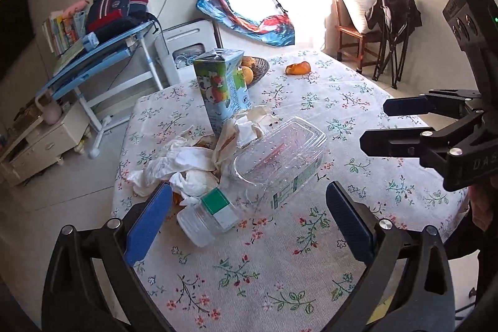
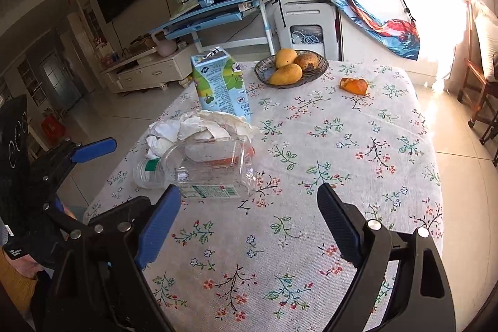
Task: Collect trash
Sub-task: 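Grasp the clear plastic bottle with the left gripper, then hold the bottle in the left gripper while the right gripper grasps a white tissue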
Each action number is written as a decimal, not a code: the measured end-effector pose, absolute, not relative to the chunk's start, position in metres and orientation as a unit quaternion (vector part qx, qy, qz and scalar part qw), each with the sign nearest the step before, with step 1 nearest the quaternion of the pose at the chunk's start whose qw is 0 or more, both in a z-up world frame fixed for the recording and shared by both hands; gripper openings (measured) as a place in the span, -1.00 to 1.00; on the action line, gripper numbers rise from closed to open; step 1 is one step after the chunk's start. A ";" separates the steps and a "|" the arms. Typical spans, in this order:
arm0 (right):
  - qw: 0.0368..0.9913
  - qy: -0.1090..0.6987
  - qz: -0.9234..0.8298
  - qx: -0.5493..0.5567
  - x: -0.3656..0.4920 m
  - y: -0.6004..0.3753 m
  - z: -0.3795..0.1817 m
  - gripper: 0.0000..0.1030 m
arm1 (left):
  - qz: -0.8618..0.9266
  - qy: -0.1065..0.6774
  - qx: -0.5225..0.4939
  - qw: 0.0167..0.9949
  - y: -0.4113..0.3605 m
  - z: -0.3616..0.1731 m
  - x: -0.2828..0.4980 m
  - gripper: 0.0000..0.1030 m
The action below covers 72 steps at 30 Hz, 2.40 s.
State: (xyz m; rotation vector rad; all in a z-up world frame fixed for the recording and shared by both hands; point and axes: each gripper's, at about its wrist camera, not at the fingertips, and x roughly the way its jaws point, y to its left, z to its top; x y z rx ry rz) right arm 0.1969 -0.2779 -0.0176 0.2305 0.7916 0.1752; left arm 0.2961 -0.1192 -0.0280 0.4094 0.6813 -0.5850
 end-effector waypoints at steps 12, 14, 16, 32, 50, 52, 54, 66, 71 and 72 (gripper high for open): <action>0.913 0.374 0.094 0.135 0.201 -0.290 -0.010 0.67 | -0.329 0.384 0.274 0.818 -0.176 -0.066 0.327 0.86; 0.913 0.372 0.095 0.138 0.202 -0.292 -0.008 0.67 | -0.329 0.392 0.264 0.817 -0.175 -0.065 0.320 0.75; 0.912 0.371 0.096 0.144 0.202 -0.295 -0.008 0.67 | -0.339 0.410 0.242 0.811 -0.170 -0.062 0.314 0.48; 0.921 0.356 0.085 0.135 0.199 -0.297 0.000 0.68 | -0.299 0.408 0.168 0.846 -0.165 -0.067 0.296 0.17; 0.927 0.347 0.115 -0.083 0.180 -0.203 0.010 0.68 | -0.221 0.421 0.100 0.874 -0.065 -0.069 0.276 0.19; 0.926 0.347 0.119 -0.088 0.179 -0.200 0.010 0.68 | -0.224 0.419 0.104 0.874 -0.070 -0.069 0.275 0.19; 0.925 0.347 0.123 -0.090 0.179 -0.198 0.010 0.68 | -0.227 0.417 0.108 0.873 -0.074 -0.070 0.274 0.20; 0.924 0.346 0.130 -0.100 0.179 -0.191 0.010 0.68 | -0.226 0.412 0.099 0.877 -0.073 -0.068 0.273 0.21; 0.923 0.348 0.131 -0.102 0.179 -0.190 0.010 0.68 | -0.227 0.410 0.099 0.878 -0.073 -0.067 0.273 0.21; 0.923 0.348 0.132 -0.102 0.179 -0.190 0.010 0.68 | -0.227 0.410 0.099 0.878 -0.073 -0.067 0.273 0.21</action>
